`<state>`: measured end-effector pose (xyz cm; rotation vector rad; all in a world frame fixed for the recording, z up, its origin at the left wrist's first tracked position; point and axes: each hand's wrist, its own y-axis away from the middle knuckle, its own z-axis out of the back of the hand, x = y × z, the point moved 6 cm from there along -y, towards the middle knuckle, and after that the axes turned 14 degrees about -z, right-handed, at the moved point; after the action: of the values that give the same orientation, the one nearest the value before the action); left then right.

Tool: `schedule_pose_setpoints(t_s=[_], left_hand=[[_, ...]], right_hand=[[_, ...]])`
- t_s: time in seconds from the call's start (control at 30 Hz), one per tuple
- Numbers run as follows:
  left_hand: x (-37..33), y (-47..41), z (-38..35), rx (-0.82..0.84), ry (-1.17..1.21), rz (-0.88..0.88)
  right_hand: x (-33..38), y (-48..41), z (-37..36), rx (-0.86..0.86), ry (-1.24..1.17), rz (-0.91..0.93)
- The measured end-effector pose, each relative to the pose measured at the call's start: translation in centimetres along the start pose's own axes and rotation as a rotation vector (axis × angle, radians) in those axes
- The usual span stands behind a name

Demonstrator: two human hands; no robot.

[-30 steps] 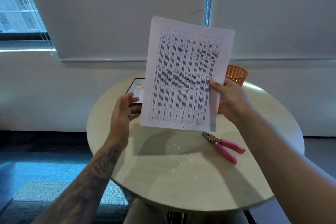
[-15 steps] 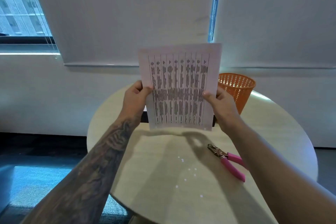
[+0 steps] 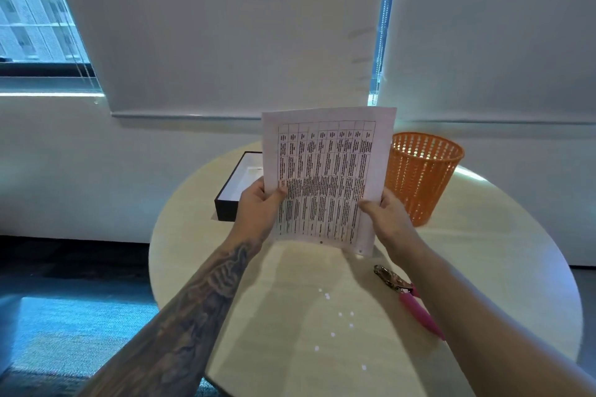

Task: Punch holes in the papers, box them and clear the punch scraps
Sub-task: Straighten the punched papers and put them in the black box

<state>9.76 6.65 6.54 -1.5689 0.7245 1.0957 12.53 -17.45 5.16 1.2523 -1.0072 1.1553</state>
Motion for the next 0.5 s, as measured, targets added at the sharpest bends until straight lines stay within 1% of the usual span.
schedule_pose_setpoints(t_s=[0.07,0.13,0.17,0.23,0.3,0.4,0.43,0.5], left_hand=[[-0.1,-0.1,0.2,-0.021,-0.003,-0.002],[-0.3,-0.5,0.9,-0.088,0.013,-0.006],[-0.3,-0.7,1.3,-0.135,0.048,0.000],[-0.5,-1.0,1.7,-0.223,0.180,0.021],[-0.6,-1.4,1.5,-0.293,0.339,0.049],[-0.6,-1.9,0.3,-0.345,0.532,0.100],[-0.6,-2.0,-0.3,-0.339,0.566,0.112],[-0.6,-2.1,-0.9,-0.331,0.581,0.136]], right_hand=[[0.3,0.0,0.1,-0.013,0.022,0.022],[0.9,0.1,0.6,-0.051,0.017,0.072],[1.2,0.3,0.8,-0.073,-0.011,0.085],[1.0,0.5,1.2,-0.109,-0.119,0.053],[0.5,0.2,0.4,-0.070,-0.208,-0.005],[0.6,0.3,-2.6,0.095,-0.234,-0.051],[1.0,0.4,-3.2,0.110,-0.231,-0.039],[2.1,0.2,-3.5,0.060,-0.244,-0.012]])
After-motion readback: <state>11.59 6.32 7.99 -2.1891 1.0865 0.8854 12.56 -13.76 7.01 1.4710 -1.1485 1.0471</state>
